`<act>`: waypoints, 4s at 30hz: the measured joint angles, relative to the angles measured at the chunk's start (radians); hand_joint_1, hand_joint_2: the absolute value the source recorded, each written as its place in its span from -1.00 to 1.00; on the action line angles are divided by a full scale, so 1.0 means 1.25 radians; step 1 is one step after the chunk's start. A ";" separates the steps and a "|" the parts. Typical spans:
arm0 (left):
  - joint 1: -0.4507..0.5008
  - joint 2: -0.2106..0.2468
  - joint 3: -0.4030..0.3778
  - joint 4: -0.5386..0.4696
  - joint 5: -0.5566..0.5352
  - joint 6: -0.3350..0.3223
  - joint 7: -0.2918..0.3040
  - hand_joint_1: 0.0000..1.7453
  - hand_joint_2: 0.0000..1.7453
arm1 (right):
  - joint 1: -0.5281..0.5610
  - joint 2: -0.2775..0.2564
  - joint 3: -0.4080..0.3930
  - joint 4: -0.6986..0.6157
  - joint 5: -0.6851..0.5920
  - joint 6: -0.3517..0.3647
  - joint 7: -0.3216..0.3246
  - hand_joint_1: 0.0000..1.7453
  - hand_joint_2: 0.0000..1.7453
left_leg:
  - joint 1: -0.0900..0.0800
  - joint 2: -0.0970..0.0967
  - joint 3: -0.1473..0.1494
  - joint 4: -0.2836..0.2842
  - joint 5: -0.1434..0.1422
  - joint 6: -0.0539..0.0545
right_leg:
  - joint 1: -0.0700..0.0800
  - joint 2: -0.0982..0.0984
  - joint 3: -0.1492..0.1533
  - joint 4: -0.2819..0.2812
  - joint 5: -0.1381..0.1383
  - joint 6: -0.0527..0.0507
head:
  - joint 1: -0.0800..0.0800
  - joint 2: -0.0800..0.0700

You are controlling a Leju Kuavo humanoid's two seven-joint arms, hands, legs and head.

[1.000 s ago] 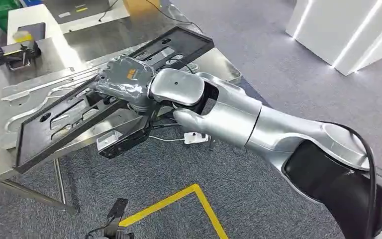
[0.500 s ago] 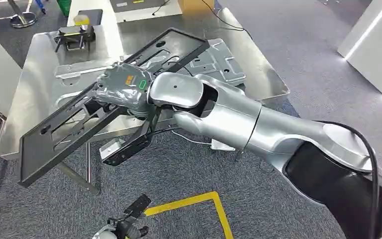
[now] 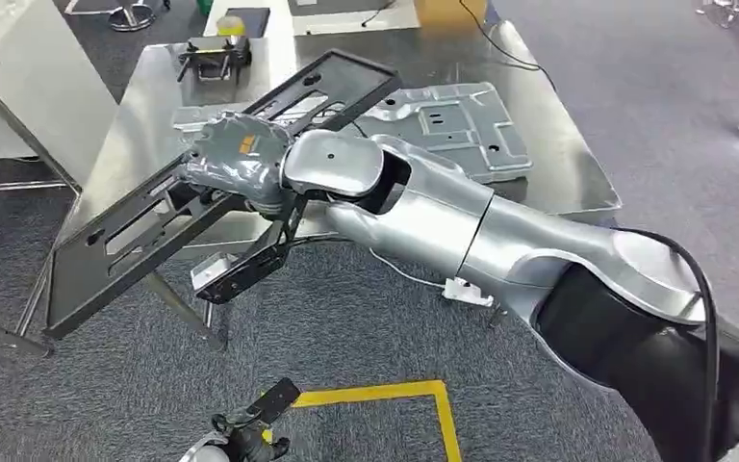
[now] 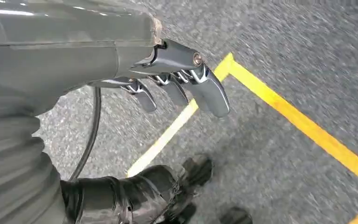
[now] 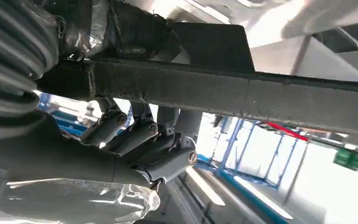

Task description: Take the parts from the cabinet and place them on the table.

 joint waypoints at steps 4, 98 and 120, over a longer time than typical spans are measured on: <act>0.000 0.002 -0.013 -0.001 0.004 0.006 0.003 -1.00 1.00 | -0.005 0.005 0.000 0.015 0.000 -0.001 0.000 1.00 1.00 | 0.006 -0.046 0.004 -0.009 0.004 0.029 | -0.001 -0.028 0.018 -0.007 -0.010 0.021 | 0.001 0.000; 0.059 -0.060 0.147 0.021 0.263 0.255 0.161 -1.00 1.00 | 0.056 -0.145 -0.282 0.367 0.006 0.084 0.420 1.00 1.00 | 0.011 -0.064 0.008 -0.011 -0.004 0.019 | -0.004 0.056 -0.001 -0.022 0.016 0.017 | 0.001 0.000; 0.064 -0.073 0.192 0.027 0.303 0.265 0.158 -1.00 1.00 | 0.078 -0.154 -0.312 0.363 0.019 0.088 0.413 1.00 1.00 | 0.014 -0.074 0.044 -0.023 -0.027 0.047 | -0.016 0.076 -0.122 0.193 -0.050 0.040 | 0.011 0.000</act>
